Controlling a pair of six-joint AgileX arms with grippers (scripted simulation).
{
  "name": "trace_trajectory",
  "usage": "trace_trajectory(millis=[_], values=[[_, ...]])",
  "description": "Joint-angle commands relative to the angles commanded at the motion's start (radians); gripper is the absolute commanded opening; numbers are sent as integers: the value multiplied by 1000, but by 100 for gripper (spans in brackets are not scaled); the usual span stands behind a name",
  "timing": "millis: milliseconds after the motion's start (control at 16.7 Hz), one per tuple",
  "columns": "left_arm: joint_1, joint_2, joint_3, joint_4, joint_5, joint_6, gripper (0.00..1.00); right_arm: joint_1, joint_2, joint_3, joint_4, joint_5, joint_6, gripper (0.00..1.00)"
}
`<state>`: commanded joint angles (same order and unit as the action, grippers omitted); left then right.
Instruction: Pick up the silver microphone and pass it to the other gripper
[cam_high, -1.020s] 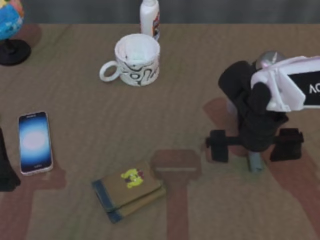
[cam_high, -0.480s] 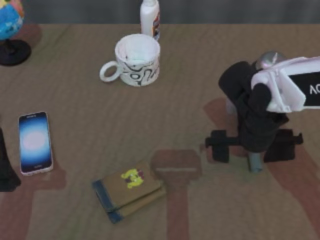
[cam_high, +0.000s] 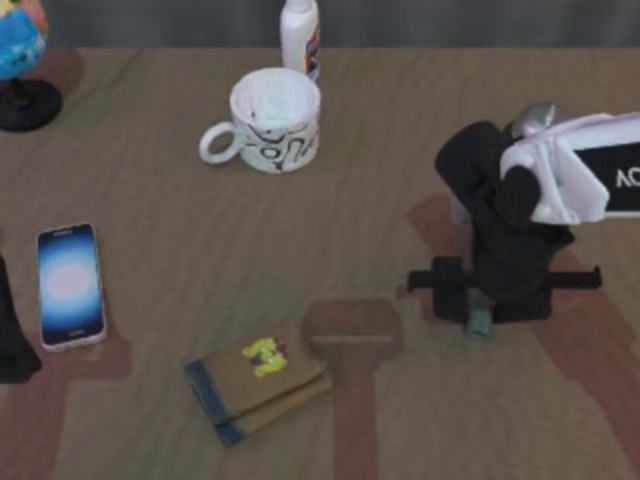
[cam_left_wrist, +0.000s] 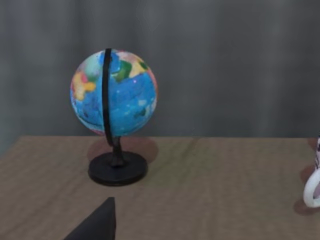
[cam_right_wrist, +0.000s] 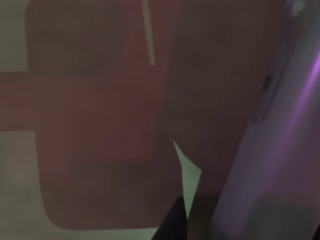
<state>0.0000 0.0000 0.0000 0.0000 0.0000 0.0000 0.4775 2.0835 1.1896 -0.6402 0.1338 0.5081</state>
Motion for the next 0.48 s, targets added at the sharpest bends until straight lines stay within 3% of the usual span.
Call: trace_trajectory(millis=[480], values=[[0,0,0,0,0,0,100,0,0,0,0,0,0,0]])
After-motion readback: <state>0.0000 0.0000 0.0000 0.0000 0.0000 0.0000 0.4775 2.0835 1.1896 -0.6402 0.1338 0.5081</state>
